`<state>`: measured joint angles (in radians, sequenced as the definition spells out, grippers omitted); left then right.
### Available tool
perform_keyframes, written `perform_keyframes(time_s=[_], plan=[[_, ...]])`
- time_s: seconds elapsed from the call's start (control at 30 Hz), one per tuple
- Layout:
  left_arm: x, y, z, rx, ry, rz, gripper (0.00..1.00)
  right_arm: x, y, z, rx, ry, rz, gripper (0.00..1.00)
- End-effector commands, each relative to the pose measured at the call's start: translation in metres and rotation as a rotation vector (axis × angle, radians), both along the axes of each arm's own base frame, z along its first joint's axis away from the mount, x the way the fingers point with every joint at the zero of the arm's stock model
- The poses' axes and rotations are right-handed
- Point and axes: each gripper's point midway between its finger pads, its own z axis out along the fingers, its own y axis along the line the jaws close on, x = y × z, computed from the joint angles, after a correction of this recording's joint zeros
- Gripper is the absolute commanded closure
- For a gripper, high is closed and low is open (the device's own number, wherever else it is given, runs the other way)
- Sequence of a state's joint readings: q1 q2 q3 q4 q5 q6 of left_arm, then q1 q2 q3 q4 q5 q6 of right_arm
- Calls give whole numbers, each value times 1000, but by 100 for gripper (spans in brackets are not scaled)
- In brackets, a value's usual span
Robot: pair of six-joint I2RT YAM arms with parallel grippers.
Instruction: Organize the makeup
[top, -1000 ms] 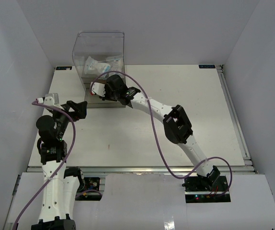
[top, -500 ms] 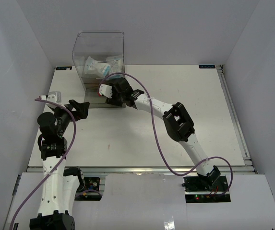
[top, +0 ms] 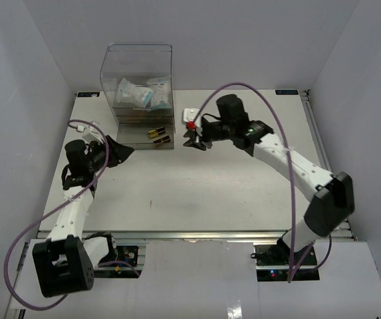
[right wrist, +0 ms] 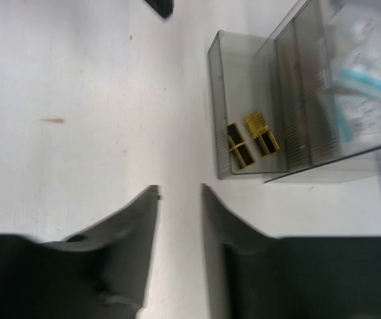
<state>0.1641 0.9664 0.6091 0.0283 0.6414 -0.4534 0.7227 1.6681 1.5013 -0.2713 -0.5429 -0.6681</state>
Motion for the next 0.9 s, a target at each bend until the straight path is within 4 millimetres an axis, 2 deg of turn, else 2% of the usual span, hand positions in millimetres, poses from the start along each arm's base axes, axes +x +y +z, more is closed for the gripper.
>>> perform_keyframes(time_s=[0.0, 0.03, 0.07, 0.1, 0.17, 0.2, 0.23, 0.27, 0.33, 0.5, 0.67, 0.8, 0.87], plan=[[12, -13, -39, -140, 234, 2, 57, -96, -52, -25, 52, 152, 245, 73], [12, -19, -47, -154, 273, 3, 66, -100, -58, -28, 57, 148, 228, 82], [12, -22, -58, -168, 315, 18, 70, -105, -65, -32, 60, 152, 201, 90], [15, -24, -70, -179, 354, 52, 76, -100, -77, -34, 72, 153, 138, 91], [20, -31, -93, -212, 438, 104, 84, -97, -100, -40, 117, 149, 40, 92], [23, -31, -104, -228, 478, 139, 88, -87, -114, -36, 163, 140, -29, 92], [27, -27, -114, -242, 515, 185, 92, -69, -131, -25, 232, 123, -119, 92], [31, -24, -127, -268, 563, 236, 94, -65, -141, -23, 262, 121, -157, 92], [38, -31, -137, -291, 616, 283, 96, -59, -158, -18, 297, 126, -203, 92], [62, -29, -147, -363, 670, 396, 93, -54, -165, -20, 299, 160, -227, 92], [92, -22, -139, -390, 625, 465, 85, -52, -167, -20, 293, 162, -234, 92], [118, -21, -140, -416, 605, 484, 67, -53, -168, -19, 295, 156, -235, 92], [129, -25, -141, -436, 600, 467, 62, -53, -169, -19, 297, 152, -236, 92]])
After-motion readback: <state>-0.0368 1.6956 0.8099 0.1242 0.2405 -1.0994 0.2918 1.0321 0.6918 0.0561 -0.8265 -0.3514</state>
